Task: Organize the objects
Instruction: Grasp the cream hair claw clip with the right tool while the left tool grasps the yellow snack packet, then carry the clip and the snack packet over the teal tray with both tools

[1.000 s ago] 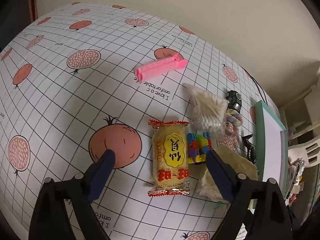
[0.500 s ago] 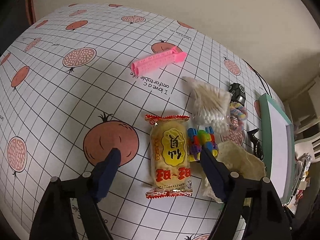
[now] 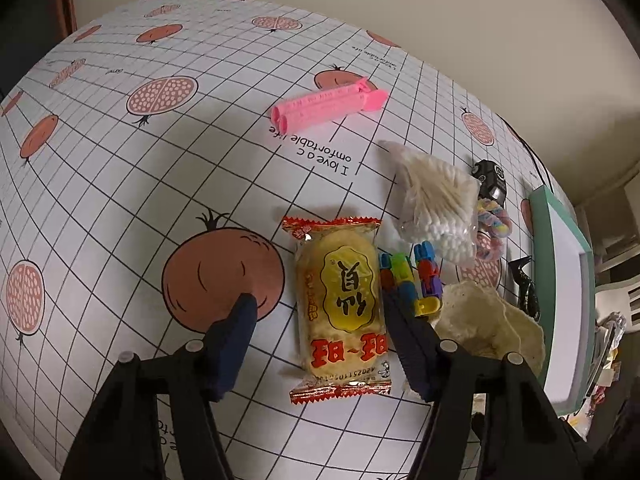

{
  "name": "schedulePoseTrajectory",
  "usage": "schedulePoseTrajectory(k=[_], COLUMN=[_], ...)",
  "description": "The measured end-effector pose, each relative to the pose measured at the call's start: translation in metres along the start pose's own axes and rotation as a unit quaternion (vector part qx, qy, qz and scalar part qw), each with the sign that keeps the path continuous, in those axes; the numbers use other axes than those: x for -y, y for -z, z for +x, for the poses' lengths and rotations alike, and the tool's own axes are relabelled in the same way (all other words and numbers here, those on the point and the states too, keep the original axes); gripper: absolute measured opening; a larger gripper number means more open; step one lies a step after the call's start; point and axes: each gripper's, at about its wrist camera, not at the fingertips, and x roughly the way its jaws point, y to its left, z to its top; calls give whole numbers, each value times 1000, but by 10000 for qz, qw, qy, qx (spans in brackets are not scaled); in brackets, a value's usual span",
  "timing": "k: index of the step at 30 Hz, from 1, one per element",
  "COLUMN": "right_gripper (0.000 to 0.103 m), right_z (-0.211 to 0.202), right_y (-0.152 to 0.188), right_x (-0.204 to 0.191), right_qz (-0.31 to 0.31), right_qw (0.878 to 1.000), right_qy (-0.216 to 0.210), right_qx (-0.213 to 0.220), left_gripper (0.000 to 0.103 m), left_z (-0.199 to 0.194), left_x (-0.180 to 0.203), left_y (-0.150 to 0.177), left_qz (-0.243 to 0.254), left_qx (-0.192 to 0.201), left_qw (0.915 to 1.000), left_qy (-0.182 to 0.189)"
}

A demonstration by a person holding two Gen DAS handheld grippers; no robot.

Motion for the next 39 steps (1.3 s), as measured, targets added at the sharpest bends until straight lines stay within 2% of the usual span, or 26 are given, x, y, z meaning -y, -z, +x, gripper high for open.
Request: schedulePoseTrajectory(k=[8,17,29,32,39], right_gripper=[50,49,49,49,49], right_z=[0,-2,-21,-29,-61], right_y=[-3,-7,-17,-1,-6], right_x=[-5,-7,-11,-7,16], right_qz=[-35,26,96,150,383], right_qw=[10000,10000,9996,9990,9954], right_qy=[65,33,-165,-260,-415], right_qx=[36,14,207,326,778], left_gripper=[58,40,39,39,39], left_z=[3,2,-14,-30,-68], left_x=[1,-1,-7,-15,0], left_y=[0,0,-6,-4,-2], left_qz=[70,44,-225,-293,-243], left_qx=[7,10,295,424,910], left_qw=[9999,10000,9991,9985,9955], left_qy=[-110,-60,-203,-202,-85])
